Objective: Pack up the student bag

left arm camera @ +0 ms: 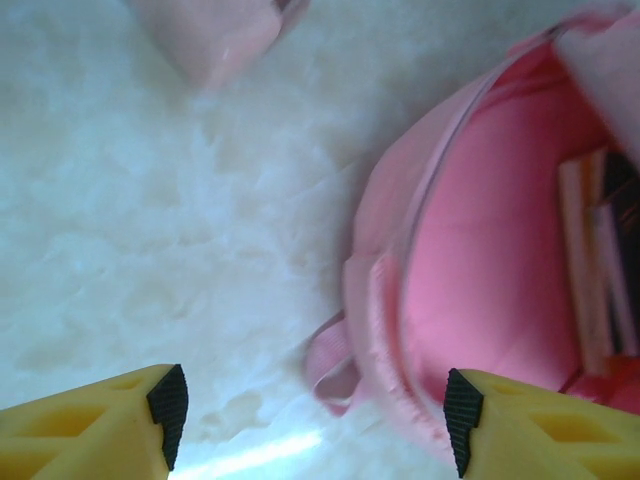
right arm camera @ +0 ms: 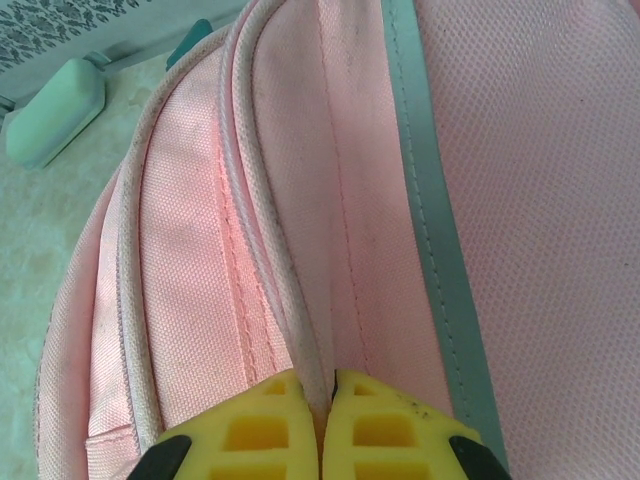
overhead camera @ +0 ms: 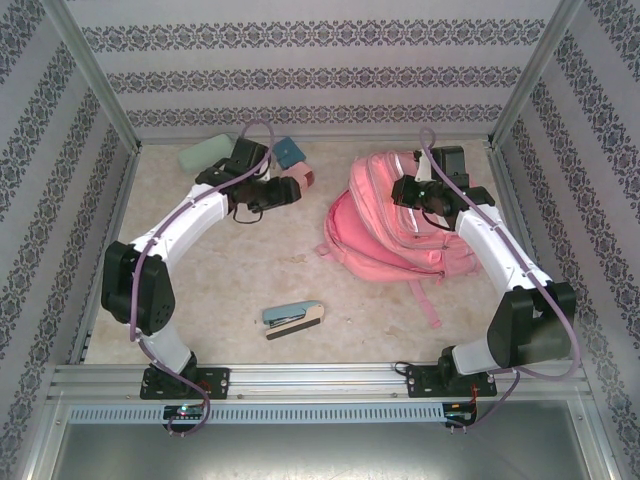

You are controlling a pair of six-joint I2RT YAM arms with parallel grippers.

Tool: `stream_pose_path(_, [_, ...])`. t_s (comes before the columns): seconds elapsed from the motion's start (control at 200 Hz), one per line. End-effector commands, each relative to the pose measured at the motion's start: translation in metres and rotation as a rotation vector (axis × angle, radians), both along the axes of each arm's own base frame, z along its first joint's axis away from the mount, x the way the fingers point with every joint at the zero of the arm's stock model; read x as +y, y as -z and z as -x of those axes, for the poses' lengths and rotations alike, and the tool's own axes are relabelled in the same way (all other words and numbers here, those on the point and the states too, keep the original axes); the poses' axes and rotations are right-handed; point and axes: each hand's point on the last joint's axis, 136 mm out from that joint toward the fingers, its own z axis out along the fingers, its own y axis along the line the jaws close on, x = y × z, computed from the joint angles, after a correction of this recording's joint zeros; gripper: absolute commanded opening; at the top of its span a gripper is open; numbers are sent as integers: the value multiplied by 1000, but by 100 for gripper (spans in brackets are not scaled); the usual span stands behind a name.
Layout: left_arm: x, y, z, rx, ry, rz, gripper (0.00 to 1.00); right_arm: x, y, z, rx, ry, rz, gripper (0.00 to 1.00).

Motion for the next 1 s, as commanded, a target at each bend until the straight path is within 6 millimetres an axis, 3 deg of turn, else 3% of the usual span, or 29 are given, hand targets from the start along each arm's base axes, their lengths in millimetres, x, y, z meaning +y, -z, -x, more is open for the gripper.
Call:
stream_pose_path(0.0, [8,19,39,75,112,-85,69,-5,-5,-5,-20,18,18,0])
stream_pose_path(0.235, [18,54,111,163,266,-258,70,-3,-11,-13,-26,26,-1,0])
stream_pose_path(0.43, [1,71,162,162,481,-361,78,2,-14,-16,-25,16,-19,0])
stream_pose_path(0.994, [-50,110,235,166,873,-490,86,5,-15,-14,-18,15,-30,0])
